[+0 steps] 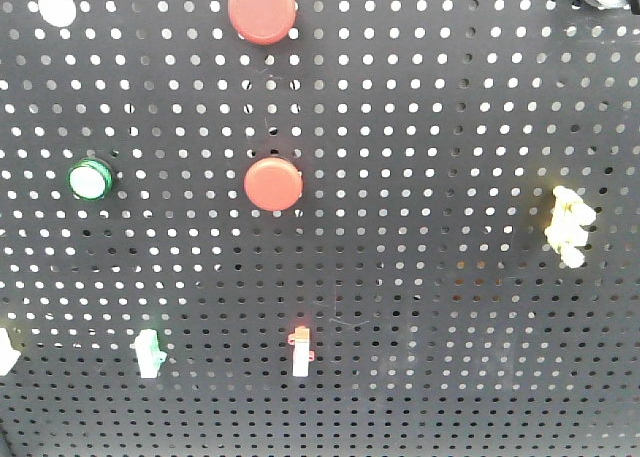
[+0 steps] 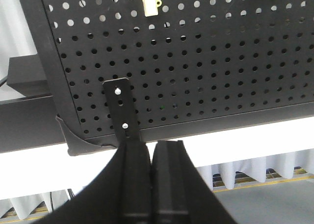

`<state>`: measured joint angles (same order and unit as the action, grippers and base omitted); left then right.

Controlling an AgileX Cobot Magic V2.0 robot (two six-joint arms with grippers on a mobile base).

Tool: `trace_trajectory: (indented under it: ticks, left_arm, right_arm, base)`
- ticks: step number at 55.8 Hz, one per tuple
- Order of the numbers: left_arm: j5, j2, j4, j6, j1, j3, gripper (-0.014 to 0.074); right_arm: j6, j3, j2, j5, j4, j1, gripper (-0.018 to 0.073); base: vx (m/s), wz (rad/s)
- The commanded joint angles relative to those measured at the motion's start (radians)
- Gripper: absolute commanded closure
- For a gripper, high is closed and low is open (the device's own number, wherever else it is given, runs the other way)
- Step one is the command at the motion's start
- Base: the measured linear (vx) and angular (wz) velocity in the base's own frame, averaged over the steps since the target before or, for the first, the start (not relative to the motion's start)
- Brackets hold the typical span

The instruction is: Rotate knob clockwise with right arm

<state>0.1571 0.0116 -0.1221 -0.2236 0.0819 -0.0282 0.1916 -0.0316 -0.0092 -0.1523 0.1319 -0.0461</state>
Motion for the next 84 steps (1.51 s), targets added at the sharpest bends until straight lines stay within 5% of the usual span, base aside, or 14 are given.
trace_trajectory:
  ticks: [1, 21, 36, 61, 77, 84]
  left_arm:
    - [-0.085, 0.017, -0.006, 0.002, 0.008, -0.033, 0.0603]
    - [-0.085, 0.017, -0.006, 0.002, 0.008, -0.033, 0.0603]
    - [-0.085, 0.017, -0.006, 0.002, 0.008, -0.033, 0.0603]
    - [-0.085, 0.017, -0.006, 0.002, 0.008, -0.033, 0.0603]
    - [-0.085, 0.017, -0.006, 0.002, 0.008, -0.033, 0.0603]
    - [-0.085, 0.017, -0.006, 0.002, 0.008, -0.033, 0.0603]
  right_arm:
    - [-0.025, -0.008, -0.012, 0.085, 0.041, -0.006, 0.0567]
    - [-0.025, -0.008, -0.012, 0.110, 0.045, -0.006, 0.0567]
    - [0.060, 0.087, -0.007, 0.458, 0.004, -0.003, 0.0567]
    - [0.054, 1.003, 0.604, 0.061, 0.169, -0.003, 0.0567]
    - [0.042, 1.182, 0.771, 0.015, 0.015, 0.000, 0.0566]
    - [-0.079, 1.218, 0.809, 0.024, -0.005, 0.083, 0.0564]
  base:
    - [0.00, 0.00]
    - [0.00, 0.00]
    - [0.00, 0.00]
    - [0.00, 0.00]
    - [0.00, 0.00]
    - [0.00, 0.00]
